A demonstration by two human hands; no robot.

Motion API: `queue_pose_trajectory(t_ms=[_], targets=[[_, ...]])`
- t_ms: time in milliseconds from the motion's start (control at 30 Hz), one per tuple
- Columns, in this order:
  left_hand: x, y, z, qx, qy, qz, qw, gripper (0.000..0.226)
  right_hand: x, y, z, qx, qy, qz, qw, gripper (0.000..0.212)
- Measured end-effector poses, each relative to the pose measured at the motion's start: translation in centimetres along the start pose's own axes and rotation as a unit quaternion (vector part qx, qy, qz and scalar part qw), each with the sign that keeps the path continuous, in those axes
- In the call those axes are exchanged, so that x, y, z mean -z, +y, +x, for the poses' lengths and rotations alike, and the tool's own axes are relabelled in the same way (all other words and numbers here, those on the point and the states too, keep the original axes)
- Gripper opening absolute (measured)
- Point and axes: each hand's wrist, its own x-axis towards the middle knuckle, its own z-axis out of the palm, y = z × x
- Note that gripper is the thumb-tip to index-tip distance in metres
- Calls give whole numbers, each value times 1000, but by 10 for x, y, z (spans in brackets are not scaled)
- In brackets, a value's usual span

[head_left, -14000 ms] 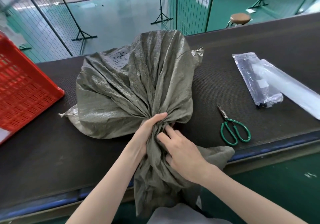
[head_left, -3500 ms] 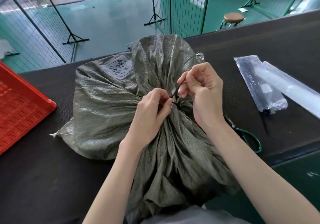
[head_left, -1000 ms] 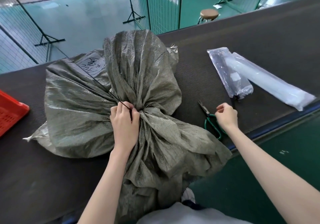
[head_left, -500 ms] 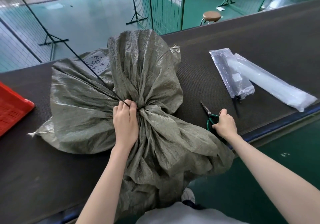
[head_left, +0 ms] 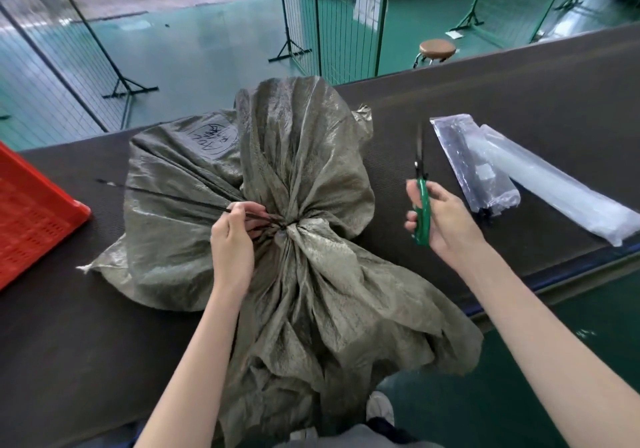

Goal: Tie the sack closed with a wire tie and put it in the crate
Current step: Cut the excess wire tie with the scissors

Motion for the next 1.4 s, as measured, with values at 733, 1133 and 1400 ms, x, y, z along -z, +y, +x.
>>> queue_pose_trajectory(t_ms=[733,1133,1400], targets=[[31,32,-28,-75,47,-25,996,22,-100,56,-107,-287,-380,38,879,71],[26,43,-54,-96,46,16,994,27,-118,67,-94,-267,-356,37,895,74],[24,40,-67,-102,51,-2,993,24,-120,83,-78,-223,-374,41,899,89]])
